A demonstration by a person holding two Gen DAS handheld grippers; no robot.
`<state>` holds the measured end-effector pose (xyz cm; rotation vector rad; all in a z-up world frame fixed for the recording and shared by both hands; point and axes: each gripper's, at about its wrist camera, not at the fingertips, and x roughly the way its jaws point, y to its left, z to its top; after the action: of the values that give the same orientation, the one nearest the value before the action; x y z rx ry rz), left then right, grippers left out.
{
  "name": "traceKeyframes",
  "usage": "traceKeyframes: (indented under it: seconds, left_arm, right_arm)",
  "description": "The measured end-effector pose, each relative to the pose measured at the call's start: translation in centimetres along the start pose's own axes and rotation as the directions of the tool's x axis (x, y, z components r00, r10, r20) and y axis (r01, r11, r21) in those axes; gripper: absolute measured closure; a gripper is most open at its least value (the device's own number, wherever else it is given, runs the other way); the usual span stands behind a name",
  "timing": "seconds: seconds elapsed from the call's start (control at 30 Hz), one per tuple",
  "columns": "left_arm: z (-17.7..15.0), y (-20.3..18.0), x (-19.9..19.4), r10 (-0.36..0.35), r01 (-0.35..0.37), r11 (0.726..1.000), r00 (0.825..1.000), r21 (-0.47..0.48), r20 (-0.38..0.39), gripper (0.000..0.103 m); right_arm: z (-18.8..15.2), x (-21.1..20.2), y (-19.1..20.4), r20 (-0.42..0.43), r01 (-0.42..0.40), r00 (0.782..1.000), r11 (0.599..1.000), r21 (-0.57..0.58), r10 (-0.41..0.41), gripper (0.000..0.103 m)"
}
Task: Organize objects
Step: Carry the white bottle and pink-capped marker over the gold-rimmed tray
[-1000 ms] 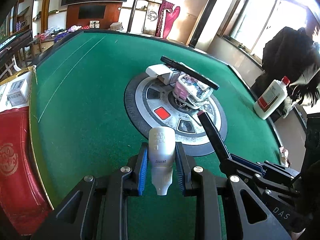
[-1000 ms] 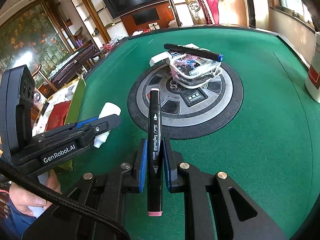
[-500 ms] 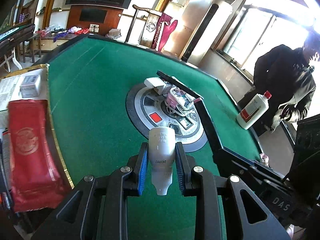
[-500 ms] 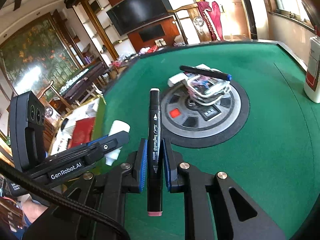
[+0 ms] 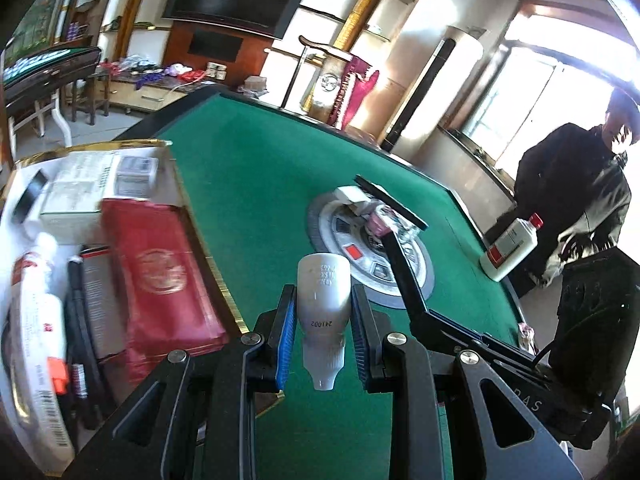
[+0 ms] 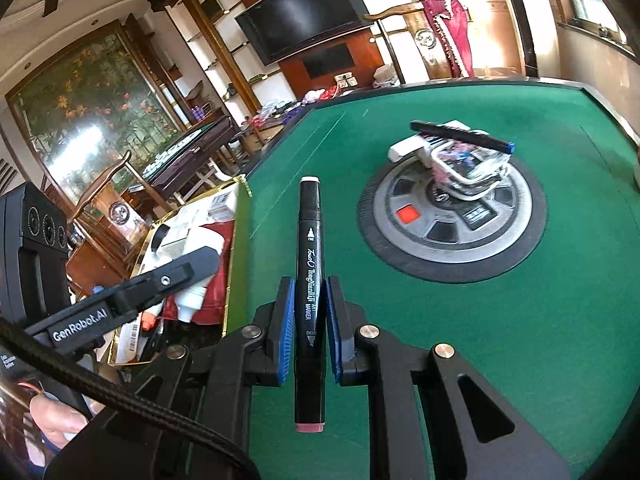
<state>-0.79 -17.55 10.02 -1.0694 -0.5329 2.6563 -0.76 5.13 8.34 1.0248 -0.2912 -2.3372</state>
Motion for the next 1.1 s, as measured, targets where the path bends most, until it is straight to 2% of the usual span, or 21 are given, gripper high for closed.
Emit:
traceKeyframes:
  seconds: [0.2,0.4,0.73,0.87,1.1]
  left_arm:
    - [0.0,3.5,-1.9,0.026,-0.024,0.998,0.999,-0.061,0.033,0.081]
    - [0.0,7.9,-4.0,0.076,-0.066,0.987,0.995,-0.146,0.065,0.081]
    - [-0.1,16.7,-5.0,0.153,-0.122,0.941,0.985,-0.315,0.075,0.081]
    - [-0.2,18.4,-4.4,0.169,-0.136,0.927,0.983,-0.348,0.066,0.081]
    - [0.0,20.1,-3.5,0.169,-0.143,0.925,0.985,-0.353,0.043,0.081]
  right_arm:
    - [-0.3,1.2,2.0,-0.020,-0.024,1.000,1.000,-0.015,0.024,0.090]
    - [-0.3,3.3,5.5,-0.066,-0.056,0.997,0.995,-0.080,0.051,0.090]
    - [-0.5,9.2,13.6,-0.175,-0.105,0.982,0.970,-0.219,0.067,0.090]
    - [-1.3,11.2,15.6,-0.206,-0.111,0.977,0.959,-0.259,0.058,0.090]
    - [-2.7,14.1,17.0,-0.247,-0.103,0.969,0.951,-0.291,0.029,0.090]
